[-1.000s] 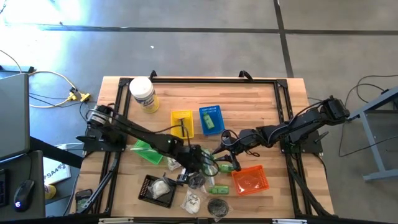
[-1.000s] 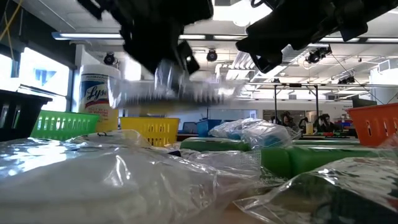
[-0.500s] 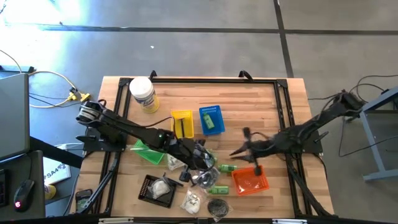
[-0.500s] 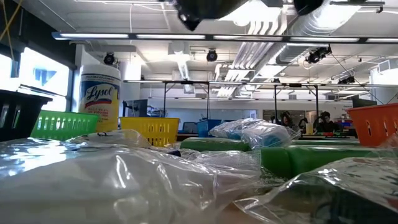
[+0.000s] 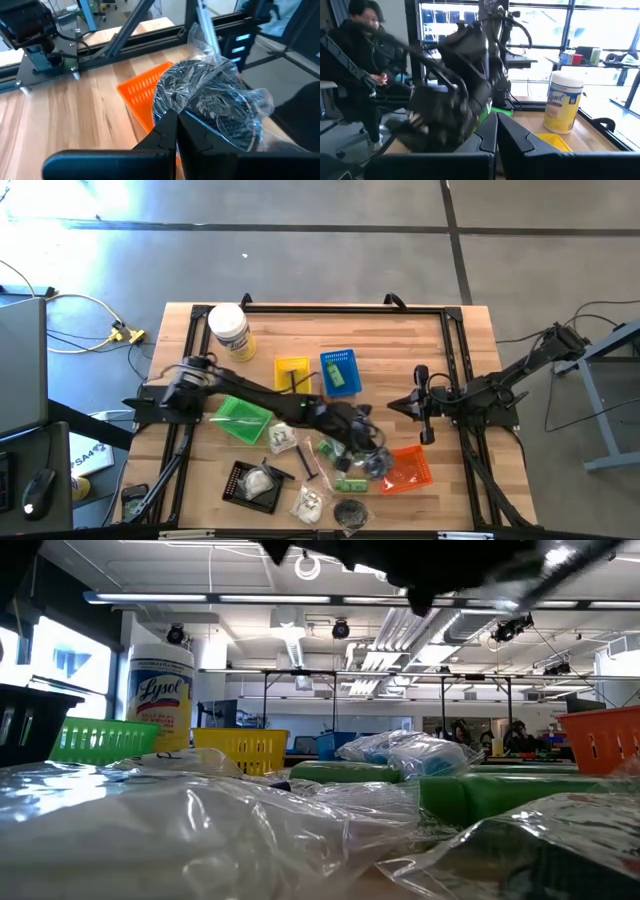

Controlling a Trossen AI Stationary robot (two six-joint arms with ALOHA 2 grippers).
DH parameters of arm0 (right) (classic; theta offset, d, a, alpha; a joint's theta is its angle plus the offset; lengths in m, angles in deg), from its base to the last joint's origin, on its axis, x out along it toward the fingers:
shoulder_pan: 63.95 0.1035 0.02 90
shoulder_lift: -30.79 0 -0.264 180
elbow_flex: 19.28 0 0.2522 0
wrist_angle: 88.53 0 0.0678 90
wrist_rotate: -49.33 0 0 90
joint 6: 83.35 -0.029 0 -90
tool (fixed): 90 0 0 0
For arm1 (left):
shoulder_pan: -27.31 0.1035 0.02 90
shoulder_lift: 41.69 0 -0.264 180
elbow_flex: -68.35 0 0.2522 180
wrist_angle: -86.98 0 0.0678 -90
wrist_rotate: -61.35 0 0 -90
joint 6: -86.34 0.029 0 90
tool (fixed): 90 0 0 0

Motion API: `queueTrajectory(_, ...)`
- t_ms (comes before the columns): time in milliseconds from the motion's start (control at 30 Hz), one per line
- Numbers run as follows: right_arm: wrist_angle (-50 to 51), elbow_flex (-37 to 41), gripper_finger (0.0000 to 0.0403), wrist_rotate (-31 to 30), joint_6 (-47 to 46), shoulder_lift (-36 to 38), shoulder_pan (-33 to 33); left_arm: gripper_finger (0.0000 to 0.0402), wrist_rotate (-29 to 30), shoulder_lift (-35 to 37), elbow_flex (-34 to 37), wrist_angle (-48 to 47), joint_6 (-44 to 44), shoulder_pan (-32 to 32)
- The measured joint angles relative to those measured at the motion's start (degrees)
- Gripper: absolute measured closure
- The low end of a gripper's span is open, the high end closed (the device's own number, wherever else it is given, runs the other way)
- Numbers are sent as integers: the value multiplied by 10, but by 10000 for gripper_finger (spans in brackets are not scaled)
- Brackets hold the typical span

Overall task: Pick & Place Travel size toiletries
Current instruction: Put the hairbrush into the orange bin, then put the shampoo into the blue bin

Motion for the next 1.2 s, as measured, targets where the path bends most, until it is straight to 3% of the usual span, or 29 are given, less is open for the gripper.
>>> queueTrajectory(167,9,0,401,0,-6,0,0,401,-3,-90,-109,-27,13,12)
queueTrajectory(367,24,0,401,0,-15,0,0,401,-3,-163,-194,-80,28,14)
queueTrajectory(833,47,0,401,3,-18,0,0,393,-20,-174,-211,-78,43,14)
queueTrajectory(967,48,0,401,4,-17,0,0,352,-38,-174,-211,-84,44,14)
queueTrajectory(1200,48,0,401,5,-15,0,0,226,-46,-174,-211,-85,45,14)
